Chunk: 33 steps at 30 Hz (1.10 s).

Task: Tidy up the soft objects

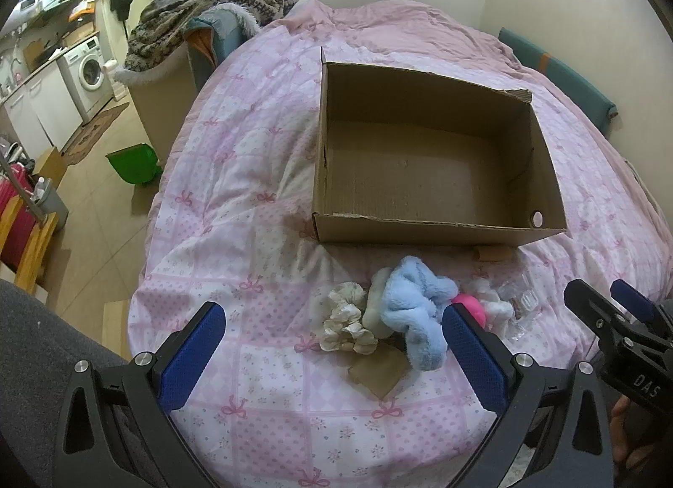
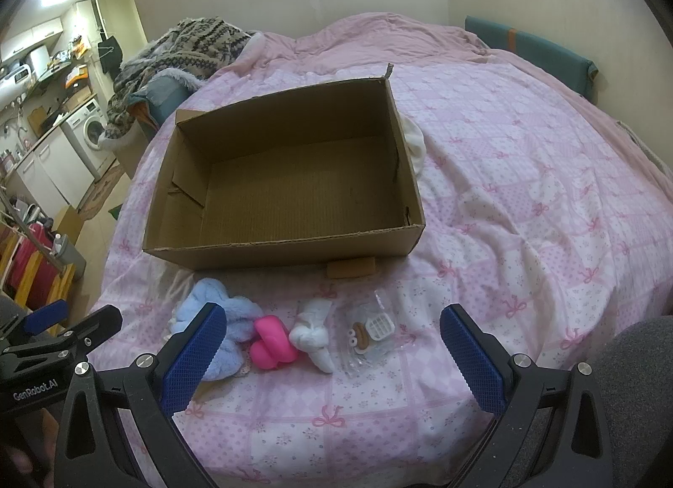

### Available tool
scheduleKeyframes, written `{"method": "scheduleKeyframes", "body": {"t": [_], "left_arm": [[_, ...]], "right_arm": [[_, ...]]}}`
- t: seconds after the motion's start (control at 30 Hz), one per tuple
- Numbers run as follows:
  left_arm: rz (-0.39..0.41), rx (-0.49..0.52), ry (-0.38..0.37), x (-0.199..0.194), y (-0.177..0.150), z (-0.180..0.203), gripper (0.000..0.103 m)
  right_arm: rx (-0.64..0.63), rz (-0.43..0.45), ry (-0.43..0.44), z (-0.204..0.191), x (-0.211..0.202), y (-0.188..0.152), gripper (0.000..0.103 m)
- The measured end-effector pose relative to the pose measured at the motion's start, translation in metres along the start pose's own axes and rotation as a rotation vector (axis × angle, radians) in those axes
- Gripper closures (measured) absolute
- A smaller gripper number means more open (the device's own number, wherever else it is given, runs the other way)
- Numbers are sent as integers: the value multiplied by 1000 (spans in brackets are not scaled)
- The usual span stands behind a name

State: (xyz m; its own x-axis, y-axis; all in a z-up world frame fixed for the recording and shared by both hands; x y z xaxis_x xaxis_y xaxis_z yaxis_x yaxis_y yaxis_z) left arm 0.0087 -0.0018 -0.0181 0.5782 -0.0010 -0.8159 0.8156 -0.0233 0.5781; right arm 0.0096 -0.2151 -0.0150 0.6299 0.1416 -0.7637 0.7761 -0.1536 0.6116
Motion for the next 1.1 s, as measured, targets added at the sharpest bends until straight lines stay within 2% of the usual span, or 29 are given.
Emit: {"method": "scheduleKeyframes", "body": {"t": [1.1], "left_arm": [[-9,-3,-1,3,-1,-3,0]], "right_arm": [[1,-11,0,2,5,-2,0]]}}
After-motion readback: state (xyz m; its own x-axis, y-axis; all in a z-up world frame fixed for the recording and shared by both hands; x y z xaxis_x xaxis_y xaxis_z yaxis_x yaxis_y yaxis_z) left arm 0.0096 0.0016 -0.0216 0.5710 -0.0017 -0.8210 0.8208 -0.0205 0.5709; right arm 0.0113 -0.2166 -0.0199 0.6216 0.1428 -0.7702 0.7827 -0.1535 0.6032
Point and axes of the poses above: each gripper's, at about its wrist camera, not at the fingertips, and x roughly the way its jaws point, z to its right, y to its top, the point moved 2 cm from there along x, roughly the way its jaws point, and after that the axes turned 5 degrees about x, right-handed, at the moved point
